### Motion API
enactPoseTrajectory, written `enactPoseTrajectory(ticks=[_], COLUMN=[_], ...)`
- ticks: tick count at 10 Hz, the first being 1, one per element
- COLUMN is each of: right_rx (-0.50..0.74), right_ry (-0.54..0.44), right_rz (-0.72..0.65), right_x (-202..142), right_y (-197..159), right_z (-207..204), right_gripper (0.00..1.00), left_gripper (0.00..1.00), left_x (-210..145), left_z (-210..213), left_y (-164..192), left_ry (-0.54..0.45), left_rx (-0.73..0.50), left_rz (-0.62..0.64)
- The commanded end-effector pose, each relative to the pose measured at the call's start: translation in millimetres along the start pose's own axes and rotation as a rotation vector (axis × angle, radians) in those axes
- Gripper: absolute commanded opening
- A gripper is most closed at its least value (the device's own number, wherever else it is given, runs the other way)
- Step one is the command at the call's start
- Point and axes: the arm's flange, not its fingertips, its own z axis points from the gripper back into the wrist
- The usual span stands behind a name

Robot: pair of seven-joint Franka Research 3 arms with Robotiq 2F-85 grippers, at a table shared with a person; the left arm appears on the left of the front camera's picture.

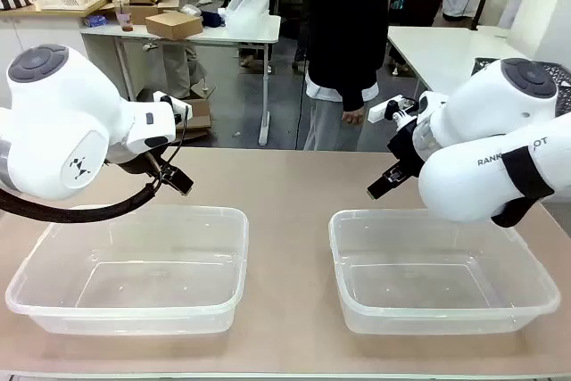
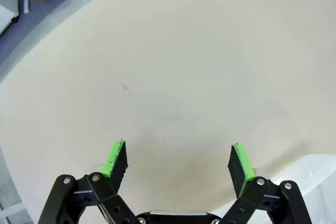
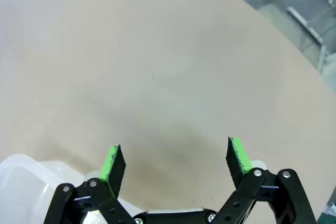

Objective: Sort the waste into each basket.
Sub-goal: Pick up the Organizing box on the left side of the table and lift it.

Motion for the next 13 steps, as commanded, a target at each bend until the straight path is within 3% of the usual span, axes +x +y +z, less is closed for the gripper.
enactPoseTrajectory(ticks=[1,12,13], right_rx=[0.000,0.000,0.003], right_ry=[0.000,0.000,-0.008], right_rz=[0.000,0.001,-0.043], right_x=[0.0,0.0,11.2], right_y=[0.0,0.1,1.0], right_z=[0.0,0.0,36.2], right_gripper=[1.00,1.00,1.00], left_gripper=[1.00,1.00,1.00], left_x=[0.0,0.0,17.1], left_z=[0.1,0.0,27.4], left_y=[0.0,-0.1,-5.1], left_ry=[0.000,0.000,0.013], left_rx=[0.000,0.000,0.039], left_rz=[0.000,0.000,0.113])
